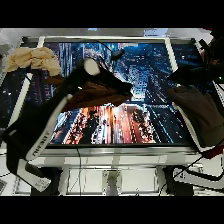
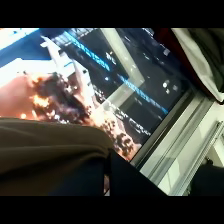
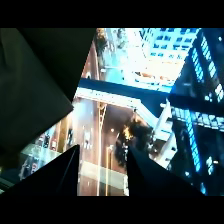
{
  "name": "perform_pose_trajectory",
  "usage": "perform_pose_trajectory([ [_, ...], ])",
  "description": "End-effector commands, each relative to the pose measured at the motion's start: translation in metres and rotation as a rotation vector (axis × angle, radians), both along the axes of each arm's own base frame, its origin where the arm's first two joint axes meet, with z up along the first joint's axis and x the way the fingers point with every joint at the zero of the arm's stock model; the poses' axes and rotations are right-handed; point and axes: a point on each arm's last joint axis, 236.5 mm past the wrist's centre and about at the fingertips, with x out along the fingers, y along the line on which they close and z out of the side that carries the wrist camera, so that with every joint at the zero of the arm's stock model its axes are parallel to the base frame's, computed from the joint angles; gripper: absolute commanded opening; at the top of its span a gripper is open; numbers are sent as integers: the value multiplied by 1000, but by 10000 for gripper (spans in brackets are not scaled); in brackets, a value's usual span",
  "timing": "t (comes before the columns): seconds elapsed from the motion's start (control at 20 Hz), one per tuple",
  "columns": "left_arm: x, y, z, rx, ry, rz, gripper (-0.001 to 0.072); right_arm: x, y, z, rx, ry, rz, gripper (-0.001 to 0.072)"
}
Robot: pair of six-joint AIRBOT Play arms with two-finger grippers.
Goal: Fold the shirts.
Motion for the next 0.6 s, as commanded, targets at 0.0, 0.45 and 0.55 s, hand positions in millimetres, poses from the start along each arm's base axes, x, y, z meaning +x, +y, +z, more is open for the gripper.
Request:
perform_pose_trajectory([
  [0.0,12,-26,-12,-36,-49,42,297,0,-6,-7,-53,8,-1,340],
  [0.45,130,228,11,476,-145,361,704,-24,40,-51,-26,128,102,352],
  [0.55,118,276,-16,560,-14,388,703,-39,66,-94,-22,194,130,388],
])
